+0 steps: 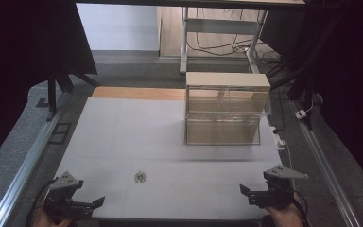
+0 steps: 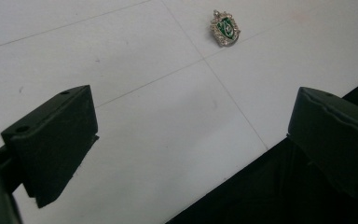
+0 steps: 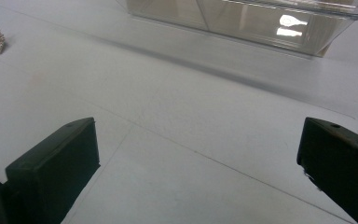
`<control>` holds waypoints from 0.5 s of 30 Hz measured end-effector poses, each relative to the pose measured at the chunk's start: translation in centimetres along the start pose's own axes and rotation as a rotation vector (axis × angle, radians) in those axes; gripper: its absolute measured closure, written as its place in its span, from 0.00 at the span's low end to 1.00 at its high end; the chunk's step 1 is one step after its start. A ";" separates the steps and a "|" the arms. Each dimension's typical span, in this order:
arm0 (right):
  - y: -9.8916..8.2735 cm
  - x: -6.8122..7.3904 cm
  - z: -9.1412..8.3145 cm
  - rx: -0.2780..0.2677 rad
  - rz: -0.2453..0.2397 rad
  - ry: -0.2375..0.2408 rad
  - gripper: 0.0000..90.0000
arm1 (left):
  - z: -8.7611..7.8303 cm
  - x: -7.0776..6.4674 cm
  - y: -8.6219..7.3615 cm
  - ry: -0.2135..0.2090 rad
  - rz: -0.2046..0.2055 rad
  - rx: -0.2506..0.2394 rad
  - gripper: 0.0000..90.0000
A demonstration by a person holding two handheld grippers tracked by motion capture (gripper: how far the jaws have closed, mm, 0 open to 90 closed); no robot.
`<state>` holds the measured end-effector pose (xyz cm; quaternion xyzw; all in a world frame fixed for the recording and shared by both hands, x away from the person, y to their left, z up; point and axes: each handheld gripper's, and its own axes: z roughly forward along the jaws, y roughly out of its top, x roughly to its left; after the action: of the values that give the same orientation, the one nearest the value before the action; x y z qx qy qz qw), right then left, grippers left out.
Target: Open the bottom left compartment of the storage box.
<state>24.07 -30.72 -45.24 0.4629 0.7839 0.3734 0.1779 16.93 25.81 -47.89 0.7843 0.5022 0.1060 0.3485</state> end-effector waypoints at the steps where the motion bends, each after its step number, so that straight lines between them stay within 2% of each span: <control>1: 0.0 0.0 0.0 0.003 0.003 0.001 0.00 | 0.0 0.0 0.0 -0.001 0.002 -0.002 0.01; 8: 0.1 0.0 0.1 0.007 0.000 -0.008 0.00 | -0.2 0.2 -0.1 -0.031 -0.003 -0.014 0.01; 10: 0.2 0.0 0.0 -0.006 0.008 -0.011 0.00 | -0.3 0.4 -0.1 -0.067 -0.010 -0.025 0.01; 15: 0.3 -0.1 0.0 -0.016 0.009 -0.013 0.00 | -0.3 0.6 -0.2 -0.081 -0.008 -0.032 0.01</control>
<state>24.28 -30.78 -45.05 0.4673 0.7777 0.3777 0.1850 16.89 26.49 -47.85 0.7804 0.4890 0.0807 0.3813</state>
